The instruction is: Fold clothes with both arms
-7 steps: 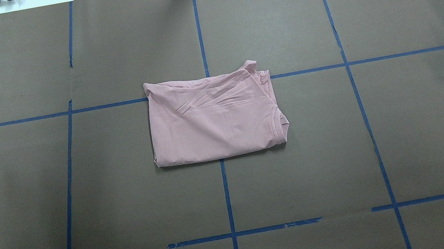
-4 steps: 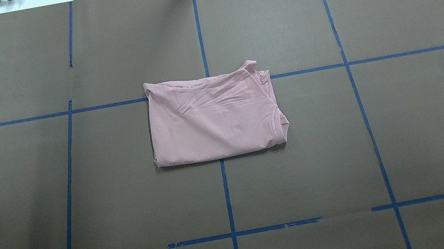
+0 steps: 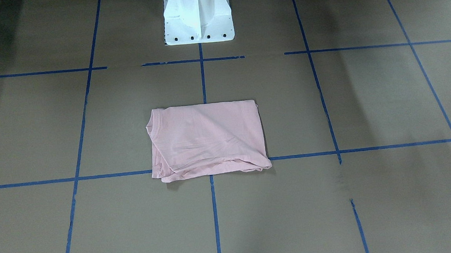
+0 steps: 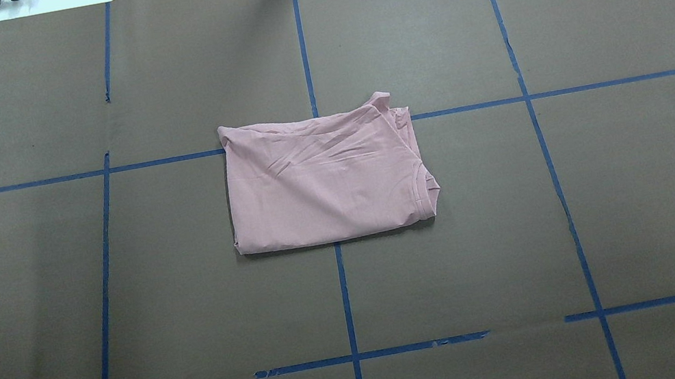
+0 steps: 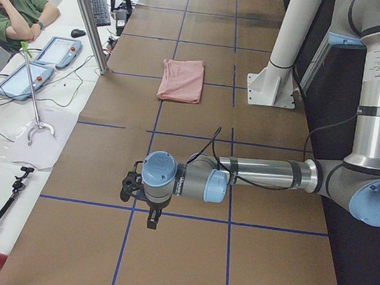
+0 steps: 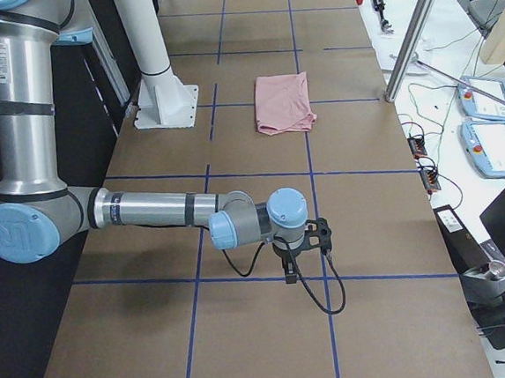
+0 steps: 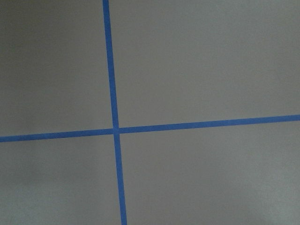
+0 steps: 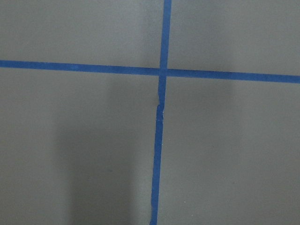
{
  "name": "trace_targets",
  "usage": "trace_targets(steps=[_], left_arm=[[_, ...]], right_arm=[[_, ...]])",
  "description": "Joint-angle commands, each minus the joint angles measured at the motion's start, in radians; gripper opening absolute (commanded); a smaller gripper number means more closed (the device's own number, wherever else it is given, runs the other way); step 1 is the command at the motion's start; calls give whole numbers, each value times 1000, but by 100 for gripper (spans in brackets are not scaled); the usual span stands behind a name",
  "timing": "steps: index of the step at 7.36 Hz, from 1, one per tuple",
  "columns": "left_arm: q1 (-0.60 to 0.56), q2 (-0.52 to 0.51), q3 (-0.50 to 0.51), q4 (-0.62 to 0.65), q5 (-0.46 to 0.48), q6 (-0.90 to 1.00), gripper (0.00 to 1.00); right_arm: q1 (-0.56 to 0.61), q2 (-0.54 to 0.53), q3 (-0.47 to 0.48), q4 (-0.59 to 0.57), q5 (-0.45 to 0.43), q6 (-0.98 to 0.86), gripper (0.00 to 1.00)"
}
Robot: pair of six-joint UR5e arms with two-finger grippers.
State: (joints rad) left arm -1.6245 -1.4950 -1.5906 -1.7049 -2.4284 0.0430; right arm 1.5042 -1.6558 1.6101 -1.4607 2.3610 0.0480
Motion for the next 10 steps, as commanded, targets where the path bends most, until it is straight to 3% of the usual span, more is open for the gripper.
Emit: trace_targets(steps=[1,2,4,10], left_arm=[[2,2,-6,-5,0,-76,100],[3,2,-6,-10,26,-74,100],[8,-13,-28,-13,69,-74,100],[11,-13,-69,-21,68,-72,100]], right_arm=[[33,17,80,-170,-59,-22,100],[45,31,117,-196,-157,-25,100],[44,16,106,-184,-67,-17,100],[22,2,122,-187,-63,-26,100]])
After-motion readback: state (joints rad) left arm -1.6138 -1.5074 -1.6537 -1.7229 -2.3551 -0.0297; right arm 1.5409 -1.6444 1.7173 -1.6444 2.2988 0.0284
